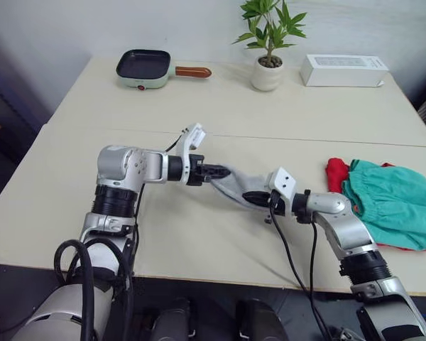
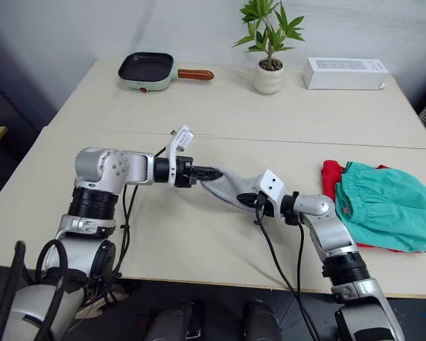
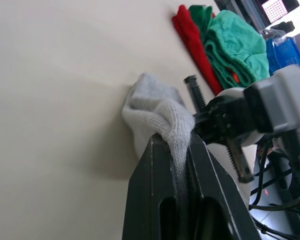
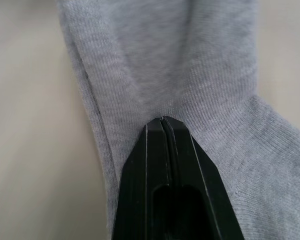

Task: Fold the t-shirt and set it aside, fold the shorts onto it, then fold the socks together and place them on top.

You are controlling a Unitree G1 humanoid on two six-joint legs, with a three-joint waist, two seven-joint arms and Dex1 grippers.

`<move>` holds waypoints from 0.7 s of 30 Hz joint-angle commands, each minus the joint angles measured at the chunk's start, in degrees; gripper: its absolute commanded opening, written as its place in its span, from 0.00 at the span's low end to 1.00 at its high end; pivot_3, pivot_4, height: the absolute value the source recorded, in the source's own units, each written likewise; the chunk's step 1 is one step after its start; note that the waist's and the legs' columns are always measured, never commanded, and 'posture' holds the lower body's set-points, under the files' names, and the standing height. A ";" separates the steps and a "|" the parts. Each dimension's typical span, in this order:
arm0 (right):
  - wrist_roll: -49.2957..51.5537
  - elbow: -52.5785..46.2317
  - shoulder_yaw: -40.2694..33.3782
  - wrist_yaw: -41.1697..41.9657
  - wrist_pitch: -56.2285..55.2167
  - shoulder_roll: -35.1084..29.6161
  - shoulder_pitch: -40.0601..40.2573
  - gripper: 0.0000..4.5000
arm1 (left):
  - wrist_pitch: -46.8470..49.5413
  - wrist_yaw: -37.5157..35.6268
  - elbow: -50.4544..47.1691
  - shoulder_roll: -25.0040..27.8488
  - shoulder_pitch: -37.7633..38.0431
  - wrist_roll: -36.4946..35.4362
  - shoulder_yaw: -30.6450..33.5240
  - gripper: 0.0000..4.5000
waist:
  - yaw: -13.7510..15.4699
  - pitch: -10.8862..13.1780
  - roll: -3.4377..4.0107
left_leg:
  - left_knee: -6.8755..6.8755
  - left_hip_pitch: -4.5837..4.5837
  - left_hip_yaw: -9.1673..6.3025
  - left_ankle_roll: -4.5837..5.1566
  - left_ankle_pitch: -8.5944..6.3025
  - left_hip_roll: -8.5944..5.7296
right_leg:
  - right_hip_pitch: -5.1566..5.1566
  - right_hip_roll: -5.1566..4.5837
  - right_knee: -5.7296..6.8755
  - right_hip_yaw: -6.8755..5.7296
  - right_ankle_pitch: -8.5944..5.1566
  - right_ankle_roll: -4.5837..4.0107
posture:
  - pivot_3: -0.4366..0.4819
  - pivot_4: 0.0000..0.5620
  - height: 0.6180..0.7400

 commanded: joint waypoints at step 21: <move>8.85 -21.08 -16.74 -9.14 12.35 -5.95 18.26 0.00 | -43.60 -13.12 9.27 -10.65 5.02 11.56 -9.67 0.72 | -0.22 0.02 -0.04 | -0.04 -0.01 0.12 0.06 -0.02 0.04 | -0.08 -0.20 -0.26 -0.04 0.00 0.00 | 0.48 0.27 1.00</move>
